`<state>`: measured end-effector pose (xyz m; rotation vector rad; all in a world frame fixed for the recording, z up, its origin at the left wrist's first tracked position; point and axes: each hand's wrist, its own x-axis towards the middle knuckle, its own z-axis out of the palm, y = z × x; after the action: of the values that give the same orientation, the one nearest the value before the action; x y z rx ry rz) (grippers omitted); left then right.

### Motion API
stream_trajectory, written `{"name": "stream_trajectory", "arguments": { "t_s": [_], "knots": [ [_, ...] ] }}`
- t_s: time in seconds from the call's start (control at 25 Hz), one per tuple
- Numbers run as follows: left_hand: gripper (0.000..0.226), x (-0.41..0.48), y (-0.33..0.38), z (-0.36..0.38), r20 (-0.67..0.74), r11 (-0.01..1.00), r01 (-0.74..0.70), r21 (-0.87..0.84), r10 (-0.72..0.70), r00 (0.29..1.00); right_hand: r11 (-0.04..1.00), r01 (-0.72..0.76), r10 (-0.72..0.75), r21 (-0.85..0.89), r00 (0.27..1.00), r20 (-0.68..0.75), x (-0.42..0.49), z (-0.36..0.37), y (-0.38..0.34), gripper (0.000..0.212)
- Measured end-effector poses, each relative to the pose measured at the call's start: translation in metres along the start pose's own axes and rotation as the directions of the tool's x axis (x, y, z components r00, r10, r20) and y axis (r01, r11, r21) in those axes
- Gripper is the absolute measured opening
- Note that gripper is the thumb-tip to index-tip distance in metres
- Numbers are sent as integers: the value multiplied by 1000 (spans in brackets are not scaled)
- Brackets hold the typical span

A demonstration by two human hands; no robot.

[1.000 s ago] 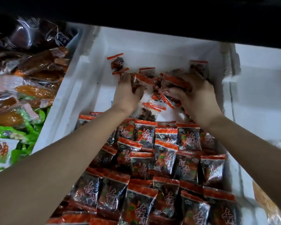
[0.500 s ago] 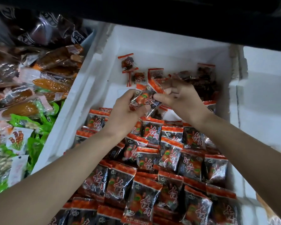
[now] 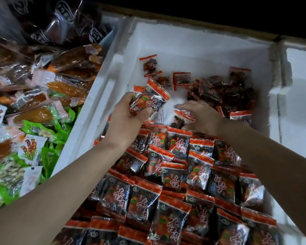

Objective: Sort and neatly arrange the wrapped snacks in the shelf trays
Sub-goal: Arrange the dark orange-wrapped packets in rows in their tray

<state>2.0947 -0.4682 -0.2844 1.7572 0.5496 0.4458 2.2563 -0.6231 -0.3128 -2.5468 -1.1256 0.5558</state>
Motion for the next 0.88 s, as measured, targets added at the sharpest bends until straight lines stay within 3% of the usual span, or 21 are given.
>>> {"name": "stream_trajectory", "arguments": {
  "t_s": [0.12, 0.24, 0.36, 0.48, 0.56, 0.68, 0.88],
  "knots": [
    [18, -1, 1, -1, -6, 1000, 18, -15, -18, 1000, 997, -43, 45, -58, 998, 37, 7, 1, -5, 73],
    [16, -2, 3, -6, -26, 999, 44, -32, -45, 999, 998, -63, 64, -13, 997, 45, 9, -3, -10, 42],
    [15, -4, 6, -11, -96, 998, 52, -32, -54, 994, 963, -132, 158, 235, 983, -94, 3, -10, -22, 21],
    [13, -10, 8, -17, -119, 992, 106, -75, -114, 986, 956, -101, 175, 277, 951, -257, -10, -17, -41, 11],
    [11, -15, 8, -21, -121, 982, 154, -111, -168, 978, 934, -41, 161, 356, 936, -314, -25, -22, -56, 19],
    [9, -28, 12, -27, -95, 953, 227, -201, -250, 964, 826, 196, 37, 528, 917, -397, -53, -25, -80, 16],
    [16, -57, 22, -28, 54, 853, 352, -384, -360, 931, 874, 476, -371, 94, 781, -502, -78, -9, -94, 48]
  ]
}}
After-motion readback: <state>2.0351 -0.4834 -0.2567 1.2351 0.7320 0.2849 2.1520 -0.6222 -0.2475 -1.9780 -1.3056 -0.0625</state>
